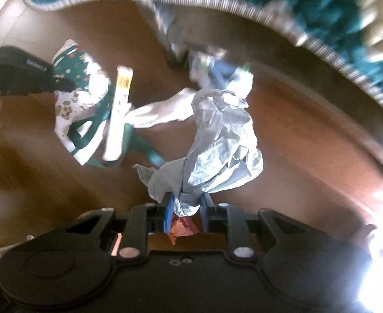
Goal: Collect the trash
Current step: 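Lift the snack bag with the left tool while the right tool lifts the white plastic bag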
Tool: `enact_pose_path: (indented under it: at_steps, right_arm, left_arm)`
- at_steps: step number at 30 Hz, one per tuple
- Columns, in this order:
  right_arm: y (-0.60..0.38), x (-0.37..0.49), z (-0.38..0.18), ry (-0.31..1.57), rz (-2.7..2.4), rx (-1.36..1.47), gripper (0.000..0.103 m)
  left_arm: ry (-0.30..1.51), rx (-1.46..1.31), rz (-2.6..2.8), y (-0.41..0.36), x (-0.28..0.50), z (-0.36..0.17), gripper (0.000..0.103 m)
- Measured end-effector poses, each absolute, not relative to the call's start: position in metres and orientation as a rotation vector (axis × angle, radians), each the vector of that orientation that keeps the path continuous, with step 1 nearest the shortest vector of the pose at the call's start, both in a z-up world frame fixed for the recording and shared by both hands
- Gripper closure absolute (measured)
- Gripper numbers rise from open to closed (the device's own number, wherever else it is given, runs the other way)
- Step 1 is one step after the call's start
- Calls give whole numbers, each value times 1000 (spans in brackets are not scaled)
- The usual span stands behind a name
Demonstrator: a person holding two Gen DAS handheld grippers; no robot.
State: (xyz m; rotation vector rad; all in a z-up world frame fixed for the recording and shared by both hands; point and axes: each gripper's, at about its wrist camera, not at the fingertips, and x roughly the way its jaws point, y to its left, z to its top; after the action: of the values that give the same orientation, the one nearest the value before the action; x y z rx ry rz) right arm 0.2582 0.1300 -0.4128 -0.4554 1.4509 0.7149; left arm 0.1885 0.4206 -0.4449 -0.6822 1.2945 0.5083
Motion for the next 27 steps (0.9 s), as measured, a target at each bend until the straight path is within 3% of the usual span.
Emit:
enact_pose_path:
  at_steps: [16,27]
  right_arm:
    - [49,250,-226,1085,656,-354,83]
    - [-37,222,-92,877,656,-258,83]
  left_arm:
    - [973,-547,516,429,161,-238,100]
    - [796,-447,357,364,154,-84,100]
